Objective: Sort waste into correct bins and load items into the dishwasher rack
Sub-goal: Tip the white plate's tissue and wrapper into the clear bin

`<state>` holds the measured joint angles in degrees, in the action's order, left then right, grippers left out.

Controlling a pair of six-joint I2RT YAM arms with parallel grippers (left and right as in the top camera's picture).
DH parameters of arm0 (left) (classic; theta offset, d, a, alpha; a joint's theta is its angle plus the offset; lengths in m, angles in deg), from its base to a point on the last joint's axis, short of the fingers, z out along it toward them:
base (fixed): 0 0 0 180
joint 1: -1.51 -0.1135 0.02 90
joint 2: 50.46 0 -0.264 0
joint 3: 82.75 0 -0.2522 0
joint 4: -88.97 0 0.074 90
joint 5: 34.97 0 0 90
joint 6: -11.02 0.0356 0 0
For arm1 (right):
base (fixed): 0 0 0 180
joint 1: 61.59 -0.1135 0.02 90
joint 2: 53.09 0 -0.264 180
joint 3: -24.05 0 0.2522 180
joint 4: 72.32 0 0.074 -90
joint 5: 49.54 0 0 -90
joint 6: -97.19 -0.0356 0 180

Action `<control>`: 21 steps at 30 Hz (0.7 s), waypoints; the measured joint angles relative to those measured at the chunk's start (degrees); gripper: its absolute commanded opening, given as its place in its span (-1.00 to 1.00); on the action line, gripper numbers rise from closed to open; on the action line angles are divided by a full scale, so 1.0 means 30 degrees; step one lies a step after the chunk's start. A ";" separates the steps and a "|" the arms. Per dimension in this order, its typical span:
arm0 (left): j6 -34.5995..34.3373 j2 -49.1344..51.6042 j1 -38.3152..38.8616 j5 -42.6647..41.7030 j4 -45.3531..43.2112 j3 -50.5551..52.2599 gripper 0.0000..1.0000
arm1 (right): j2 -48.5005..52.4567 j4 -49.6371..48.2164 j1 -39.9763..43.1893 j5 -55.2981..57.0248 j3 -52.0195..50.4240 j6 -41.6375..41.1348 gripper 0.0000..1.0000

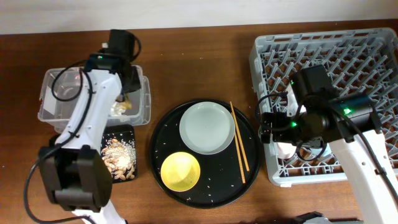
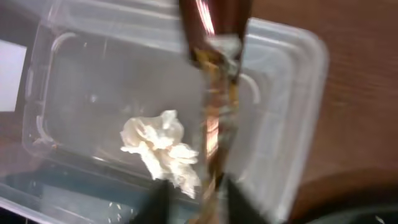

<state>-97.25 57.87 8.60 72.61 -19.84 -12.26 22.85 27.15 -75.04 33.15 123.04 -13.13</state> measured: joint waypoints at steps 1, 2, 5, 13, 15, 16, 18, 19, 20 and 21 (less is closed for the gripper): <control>0.0175 0.0015 -0.0291 -0.0087 0.0350 -0.0131 0.72 | 0.0000 0.0000 0.0000 0.0000 0.0000 -0.0007 0.97; 0.0306 0.0007 -0.0393 -0.0080 0.0721 -0.0357 0.73 | 0.0000 0.0015 0.0000 0.0000 0.0000 0.0007 0.97; 0.0816 -0.0299 -0.0408 -0.0350 0.3672 -0.3249 0.74 | 0.0000 0.0058 0.0000 -0.0007 0.0000 0.0007 0.97; 0.1195 -0.7504 0.1137 -0.1443 1.0790 -0.5625 0.99 | 0.0000 0.0335 0.0000 -0.0007 0.0000 0.0007 0.97; 0.1239 -0.9034 0.1260 -0.1530 1.1934 -0.5632 0.99 | 0.0000 0.0291 0.0000 -0.0007 0.0000 -0.0007 0.97; 0.1239 -0.9369 0.1260 -0.1559 1.2072 -0.5625 0.99 | 0.0000 0.0277 0.0000 -0.0007 0.0000 0.0000 0.97; 0.1231 -0.9967 0.1260 -0.1574 1.2087 -0.5625 0.99 | 0.0000 0.0270 0.0000 0.0000 0.0000 0.0007 0.97; 0.1231 -1.0112 0.1260 -0.1574 1.2087 -0.5625 0.99 | 0.0000 0.0270 0.0000 0.0000 0.0000 0.0007 0.97; 0.1239 -1.0236 0.1260 -0.1574 1.2087 -0.5625 0.99 | 0.0000 0.0270 0.0000 0.0000 0.0000 -0.0007 0.97; 0.1231 -1.0287 0.1260 -0.1581 1.2087 -0.5625 0.99 | 0.0000 0.0270 0.0000 -0.0007 0.0000 0.0000 0.97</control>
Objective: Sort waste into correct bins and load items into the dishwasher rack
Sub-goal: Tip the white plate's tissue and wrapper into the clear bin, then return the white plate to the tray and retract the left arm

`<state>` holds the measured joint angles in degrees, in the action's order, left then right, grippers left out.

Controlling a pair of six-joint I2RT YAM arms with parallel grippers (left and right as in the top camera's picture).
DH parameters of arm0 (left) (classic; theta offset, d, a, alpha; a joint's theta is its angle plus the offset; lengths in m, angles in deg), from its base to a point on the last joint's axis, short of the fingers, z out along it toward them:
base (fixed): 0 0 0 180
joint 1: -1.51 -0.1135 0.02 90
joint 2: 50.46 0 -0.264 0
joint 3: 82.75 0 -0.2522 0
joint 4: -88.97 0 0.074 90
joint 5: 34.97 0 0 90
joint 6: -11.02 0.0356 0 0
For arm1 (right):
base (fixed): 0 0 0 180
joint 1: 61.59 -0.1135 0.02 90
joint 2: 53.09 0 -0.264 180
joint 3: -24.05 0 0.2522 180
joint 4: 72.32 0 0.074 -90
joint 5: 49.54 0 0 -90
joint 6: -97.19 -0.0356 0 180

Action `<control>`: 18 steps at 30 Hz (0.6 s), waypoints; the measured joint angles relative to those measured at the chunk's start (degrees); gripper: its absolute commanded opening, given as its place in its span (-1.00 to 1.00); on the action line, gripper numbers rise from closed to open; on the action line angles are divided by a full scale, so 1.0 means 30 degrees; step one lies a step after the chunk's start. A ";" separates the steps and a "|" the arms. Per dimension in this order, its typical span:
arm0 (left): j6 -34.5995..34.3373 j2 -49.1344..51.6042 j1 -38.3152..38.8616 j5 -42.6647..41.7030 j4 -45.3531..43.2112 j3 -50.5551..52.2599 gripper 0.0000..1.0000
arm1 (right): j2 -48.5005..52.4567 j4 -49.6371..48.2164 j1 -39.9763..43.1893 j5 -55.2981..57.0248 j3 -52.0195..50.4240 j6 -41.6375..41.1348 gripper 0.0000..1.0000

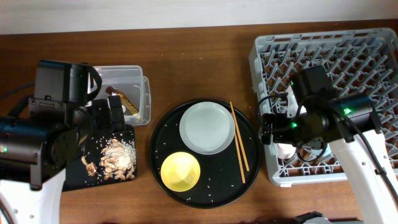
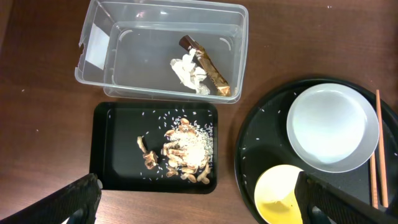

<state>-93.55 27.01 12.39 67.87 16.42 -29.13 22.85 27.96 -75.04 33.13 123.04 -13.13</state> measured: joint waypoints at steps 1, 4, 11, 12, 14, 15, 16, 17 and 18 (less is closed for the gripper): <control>0.0000 -0.0007 0.0000 0.0007 0.0000 0.0000 0.99 | 0.0000 0.0000 0.0000 0.0007 0.0000 0.0000 0.97; 0.0000 -0.0160 0.0095 0.0000 0.0000 0.0000 0.99 | 0.0000 0.0000 0.0000 0.0000 0.0000 0.0007 0.97; 0.0153 -0.8524 0.0138 0.0197 -0.9836 0.6863 0.99 | 0.0000 -0.0051 0.0000 0.0000 0.0007 0.0007 0.97; 0.0168 -1.0367 0.0146 -0.0219 -1.1992 0.9559 0.99 | 0.0000 -0.0044 -0.0007 0.0007 0.0015 0.0000 0.97; 0.0182 -1.3449 0.0146 -0.0896 -1.5868 1.5336 0.99 | 0.0000 -0.0058 -0.0015 0.0000 0.0015 0.0000 0.97; 0.0219 -1.4273 0.0146 -0.1100 -1.6830 1.7034 0.99 | -0.0007 -0.0007 -0.0022 0.0000 0.0007 0.0007 0.97; 0.0233 -1.5803 0.0138 -0.1428 -1.9402 1.9817 0.99 | 0.0000 -0.0058 -0.0015 0.0000 0.0015 0.0000 0.97; 0.0219 -1.7580 0.0138 -0.1843 -2.0502 2.2607 0.99 | 0.0007 -0.0051 -0.0015 0.0007 0.0015 0.0000 0.97; 0.0226 -1.8826 0.0138 -0.2120 -2.1711 2.4305 0.99 | 0.0007 -0.0036 -0.0015 0.0000 0.0022 0.0000 0.97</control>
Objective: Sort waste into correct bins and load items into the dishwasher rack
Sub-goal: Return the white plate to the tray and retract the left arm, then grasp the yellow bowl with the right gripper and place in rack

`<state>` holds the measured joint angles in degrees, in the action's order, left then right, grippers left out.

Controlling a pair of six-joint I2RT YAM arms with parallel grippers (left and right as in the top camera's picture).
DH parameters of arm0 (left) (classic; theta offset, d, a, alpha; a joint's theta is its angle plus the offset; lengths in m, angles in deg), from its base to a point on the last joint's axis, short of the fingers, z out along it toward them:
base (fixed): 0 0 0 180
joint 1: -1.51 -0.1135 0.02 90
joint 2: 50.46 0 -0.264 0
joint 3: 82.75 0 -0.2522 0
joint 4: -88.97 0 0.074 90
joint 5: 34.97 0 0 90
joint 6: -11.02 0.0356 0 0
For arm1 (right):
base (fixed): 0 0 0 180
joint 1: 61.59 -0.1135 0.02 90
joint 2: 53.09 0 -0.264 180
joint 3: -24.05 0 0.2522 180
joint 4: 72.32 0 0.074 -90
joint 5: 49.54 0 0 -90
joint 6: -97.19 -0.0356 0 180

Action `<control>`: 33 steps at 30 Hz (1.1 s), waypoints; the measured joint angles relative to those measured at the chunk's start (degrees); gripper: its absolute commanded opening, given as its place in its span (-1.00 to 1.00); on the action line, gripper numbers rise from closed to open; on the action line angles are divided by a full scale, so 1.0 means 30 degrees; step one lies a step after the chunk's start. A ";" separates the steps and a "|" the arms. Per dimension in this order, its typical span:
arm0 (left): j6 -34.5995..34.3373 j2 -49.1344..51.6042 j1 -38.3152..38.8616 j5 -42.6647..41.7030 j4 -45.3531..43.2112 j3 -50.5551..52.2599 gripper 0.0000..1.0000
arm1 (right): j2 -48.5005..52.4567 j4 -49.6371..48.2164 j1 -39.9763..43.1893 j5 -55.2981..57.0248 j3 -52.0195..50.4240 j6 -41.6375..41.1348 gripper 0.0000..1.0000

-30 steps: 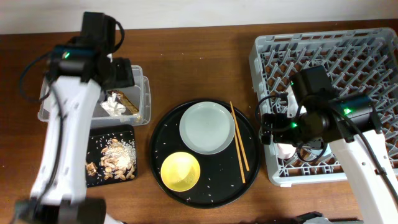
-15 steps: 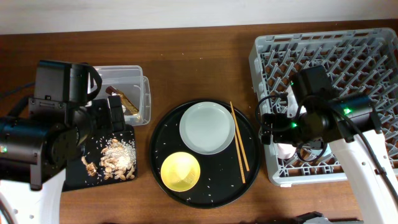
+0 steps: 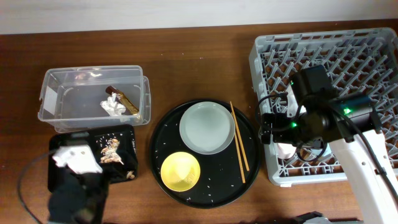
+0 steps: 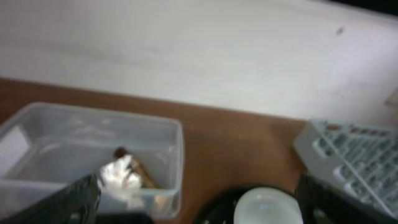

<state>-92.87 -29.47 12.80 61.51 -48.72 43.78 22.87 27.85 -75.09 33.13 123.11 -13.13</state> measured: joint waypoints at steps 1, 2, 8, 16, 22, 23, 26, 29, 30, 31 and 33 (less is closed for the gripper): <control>0.0000 -0.0889 0.0000 -0.0168 -0.0780 0.1173 0.99 | 0.0007 -0.0022 0.0000 0.0007 -0.0007 0.0000 0.97; -0.0007 -0.2127 0.0000 -0.0415 -0.1566 0.2994 0.99 | 0.0000 0.0007 0.0000 0.0007 -0.0007 -0.0007 0.97; 0.0000 -0.3934 0.0000 -0.0670 -0.5326 0.7883 0.99 | 0.0007 -0.0015 0.0000 0.0007 -0.0007 0.0000 0.97; 0.0000 -0.6725 0.0000 -0.0670 -0.9238 1.2517 0.99 | 0.0007 -0.0015 0.0000 0.0007 -0.0007 0.0000 0.97; 0.0000 -0.6732 0.0000 -0.0670 -0.8080 1.2917 0.99 | 0.0007 -0.0007 0.0000 0.0000 -0.0007 0.0007 0.97; 0.0000 -0.6732 0.0000 -0.0670 -0.8080 1.2917 0.99 | 0.0007 -0.0015 0.0000 0.0000 -0.0007 0.0007 0.97; 0.0000 -0.6732 0.0000 -0.0670 -0.8080 1.2917 0.99 | 0.0007 -0.0015 0.0000 0.0000 -0.0007 0.0007 0.97; 0.0000 -0.6732 0.0000 -0.0670 -0.8080 1.2917 0.99 | 0.0007 0.0007 0.0000 0.0087 -0.0007 0.0357 0.97; 0.0000 -0.6732 0.0000 -0.0670 -0.8080 1.2917 0.99 | 0.0007 0.0015 0.0000 0.0233 -0.0007 0.0539 0.97; 0.0000 -0.6732 0.0000 -0.0670 -0.8080 1.2917 0.99 | 0.0007 0.0007 0.0000 0.0233 -0.0007 0.0634 0.97; 0.0000 -0.6739 0.0000 -0.0670 -0.8080 1.2917 0.99 | 0.0007 -0.0692 0.0000 0.0124 -0.0007 0.0627 0.97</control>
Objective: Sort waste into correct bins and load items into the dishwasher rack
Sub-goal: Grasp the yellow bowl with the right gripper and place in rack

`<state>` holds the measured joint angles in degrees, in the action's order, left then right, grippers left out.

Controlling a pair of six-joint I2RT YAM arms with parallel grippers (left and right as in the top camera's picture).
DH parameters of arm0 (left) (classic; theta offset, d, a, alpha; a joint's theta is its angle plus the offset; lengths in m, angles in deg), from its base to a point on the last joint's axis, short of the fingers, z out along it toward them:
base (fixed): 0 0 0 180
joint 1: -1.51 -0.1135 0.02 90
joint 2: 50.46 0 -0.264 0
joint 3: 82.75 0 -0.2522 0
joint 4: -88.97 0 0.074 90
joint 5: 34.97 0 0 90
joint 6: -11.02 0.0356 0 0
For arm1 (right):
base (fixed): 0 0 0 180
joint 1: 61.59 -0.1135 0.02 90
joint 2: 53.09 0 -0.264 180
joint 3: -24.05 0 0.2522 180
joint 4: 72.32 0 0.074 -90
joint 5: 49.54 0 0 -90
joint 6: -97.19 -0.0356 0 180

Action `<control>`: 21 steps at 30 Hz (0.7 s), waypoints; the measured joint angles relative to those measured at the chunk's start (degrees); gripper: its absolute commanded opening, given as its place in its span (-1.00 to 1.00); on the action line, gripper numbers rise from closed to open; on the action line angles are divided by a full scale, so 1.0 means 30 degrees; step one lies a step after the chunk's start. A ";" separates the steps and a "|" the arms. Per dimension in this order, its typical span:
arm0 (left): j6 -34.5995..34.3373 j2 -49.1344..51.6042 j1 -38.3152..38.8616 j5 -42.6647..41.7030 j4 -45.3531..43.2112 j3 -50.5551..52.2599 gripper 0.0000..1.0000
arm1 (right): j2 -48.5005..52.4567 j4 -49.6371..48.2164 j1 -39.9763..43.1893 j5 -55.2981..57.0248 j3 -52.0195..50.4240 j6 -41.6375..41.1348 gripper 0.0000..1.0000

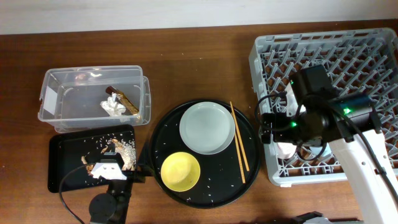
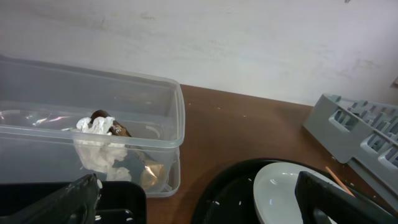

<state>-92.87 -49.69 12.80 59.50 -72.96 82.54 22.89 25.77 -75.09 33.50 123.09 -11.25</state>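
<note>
A clear plastic bin [image 1: 93, 99] at the back left holds a brown wrapper [image 1: 124, 99] and a crumpled tissue [image 2: 96, 146]. On the round black tray [image 1: 205, 186] sit a pale plate [image 1: 207, 127], a yellow bowl [image 1: 180, 171] and chopsticks [image 1: 239, 140]. My left gripper [image 2: 202, 205] is open and empty, low at the table's front, facing the bin and the plate [image 2: 292, 186]. My right gripper [image 1: 281, 127] is down in the grey dishwasher rack [image 1: 336, 56] by a white item [image 1: 285, 149]. Its jaws are hidden.
A black rectangular tray [image 1: 68, 162] with rice and food scraps lies in front of the bin. Rice grains are scattered on both black trays. The left arm's base [image 1: 109, 199] stands at the front edge, partly over the rectangular tray.
The left arm has shifted right along the front edge and sits lower. Its camera now looks across the table at the bin and plate from closer. The right arm has not moved.
First my left gripper held the brown wrapper over the clear bin. Then the wrapper lay in the bin beside the tissue, with the gripper open high above. After that the arm was back at the front left, and now it is low at the front.
</note>
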 measured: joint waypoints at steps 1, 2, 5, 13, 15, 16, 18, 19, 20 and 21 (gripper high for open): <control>0.0000 0.0000 0.0000 0.0000 0.0007 0.0000 0.99 | 0.0000 -0.0605 0.0000 -0.0342 0.0000 0.0000 0.97; 0.0000 0.0007 0.0000 0.0000 0.0015 0.0000 0.99 | 0.0000 -0.0867 0.0000 -0.0736 0.0000 -0.0015 0.98; 0.0000 0.0000 0.0000 0.0000 0.0015 0.0000 0.99 | 0.0058 -0.1275 -0.0262 -0.2725 0.0000 0.0095 0.76; 0.0000 0.0000 0.0000 0.0000 0.0058 0.0000 0.99 | 0.0641 -0.4444 -1.0586 -0.1304 -0.2594 -0.3002 0.43; 0.0000 0.0000 0.0000 0.0000 0.0051 0.0000 0.99 | 0.1836 -0.6645 -1.2116 -0.0554 -0.4619 -0.5552 0.31; 0.0000 0.0007 0.0000 0.0000 0.0051 0.0000 0.99 | 0.2288 -0.7541 -1.2182 -0.0488 -0.5166 -0.6105 0.18; 0.0000 0.0000 0.0000 0.0000 0.0058 0.0000 0.99 | 0.3803 -0.9508 -1.2196 -0.0772 -0.5931 -0.6994 0.15; 0.0000 0.0007 0.0000 0.0000 0.0058 0.0000 0.99 | 0.5144 -1.0375 -1.2196 -0.1013 -0.6003 -0.7621 0.14; 0.0000 0.0000 0.0000 0.0000 0.0058 0.0000 0.99 | 0.6258 -1.0826 -1.2196 -0.1151 -0.6003 -0.8131 0.14; 0.0000 0.0007 0.0000 0.0000 0.0058 0.0000 0.99 | 0.7045 -1.0877 -1.2196 -0.1239 -0.6011 -0.8641 0.14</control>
<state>-92.87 -49.67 12.80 59.50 -72.78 82.54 44.03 -6.86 -111.67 29.79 105.06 -37.17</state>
